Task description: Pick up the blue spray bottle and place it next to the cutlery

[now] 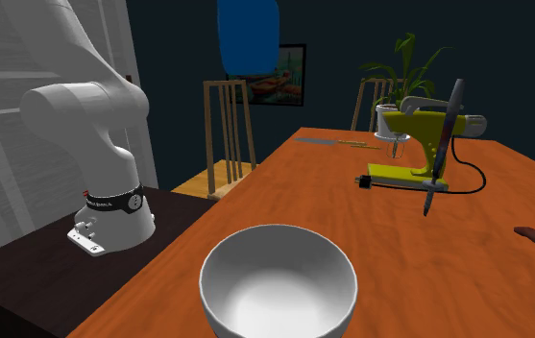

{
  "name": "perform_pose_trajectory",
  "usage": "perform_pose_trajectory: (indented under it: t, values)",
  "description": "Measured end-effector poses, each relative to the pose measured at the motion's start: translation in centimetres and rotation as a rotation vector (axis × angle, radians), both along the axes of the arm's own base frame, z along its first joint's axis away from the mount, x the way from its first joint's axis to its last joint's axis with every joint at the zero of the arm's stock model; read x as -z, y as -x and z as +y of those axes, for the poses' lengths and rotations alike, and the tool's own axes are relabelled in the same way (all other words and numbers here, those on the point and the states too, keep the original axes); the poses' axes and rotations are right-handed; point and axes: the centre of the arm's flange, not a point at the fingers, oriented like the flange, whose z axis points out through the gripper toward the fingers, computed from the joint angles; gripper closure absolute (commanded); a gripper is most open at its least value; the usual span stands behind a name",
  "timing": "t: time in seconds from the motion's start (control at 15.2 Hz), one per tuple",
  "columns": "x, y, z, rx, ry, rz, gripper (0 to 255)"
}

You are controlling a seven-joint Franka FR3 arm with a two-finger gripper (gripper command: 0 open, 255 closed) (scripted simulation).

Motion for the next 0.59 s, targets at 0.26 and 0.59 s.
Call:
perform_pose_trajectory:
  t: [0.26,0.59]
  values:
    - [1.7,-0.3,4.9,0.000,0.000,0.000,255]
    - [3.6,0.3,11.0,-0.001,0.000,0.000,255]
